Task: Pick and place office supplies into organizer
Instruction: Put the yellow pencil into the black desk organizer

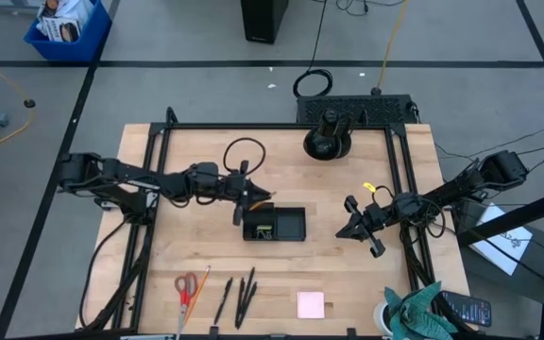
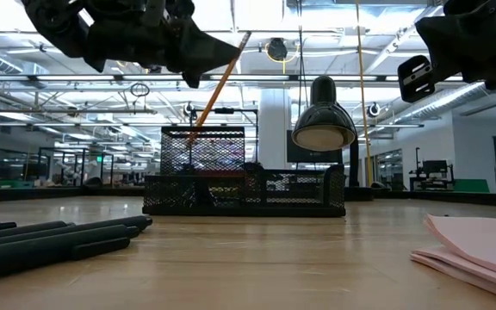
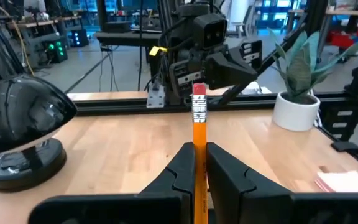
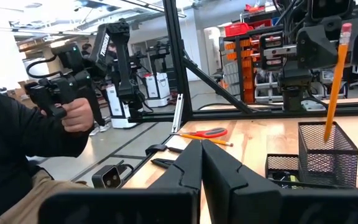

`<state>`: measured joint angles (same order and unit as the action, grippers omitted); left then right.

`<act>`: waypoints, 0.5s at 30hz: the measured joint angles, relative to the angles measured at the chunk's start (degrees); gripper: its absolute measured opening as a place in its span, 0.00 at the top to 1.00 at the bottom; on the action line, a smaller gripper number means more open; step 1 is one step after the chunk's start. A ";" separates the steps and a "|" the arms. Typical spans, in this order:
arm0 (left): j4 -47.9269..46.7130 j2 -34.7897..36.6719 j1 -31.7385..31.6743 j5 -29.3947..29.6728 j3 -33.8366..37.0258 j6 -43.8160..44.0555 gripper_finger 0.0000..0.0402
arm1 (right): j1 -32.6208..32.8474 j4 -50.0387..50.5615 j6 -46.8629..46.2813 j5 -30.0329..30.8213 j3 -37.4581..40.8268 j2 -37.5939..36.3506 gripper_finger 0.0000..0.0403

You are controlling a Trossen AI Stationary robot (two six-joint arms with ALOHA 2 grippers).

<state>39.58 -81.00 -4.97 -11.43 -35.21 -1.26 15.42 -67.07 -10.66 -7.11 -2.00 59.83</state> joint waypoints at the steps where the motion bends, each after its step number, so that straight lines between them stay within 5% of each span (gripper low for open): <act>1: 1.29 -0.55 0.12 0.01 0.20 0.50 0.92 | 0.00 0.00 0.00 0.00 0.00 0.00 1.00; 15: 12.34 -9.63 1.39 3.12 2.77 3.21 0.92 | 0.00 0.01 -0.44 -0.15 0.00 0.00 1.00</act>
<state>51.92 -90.63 -3.58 -8.31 -32.44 1.94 15.42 -67.05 -11.09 -7.27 -2.00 59.83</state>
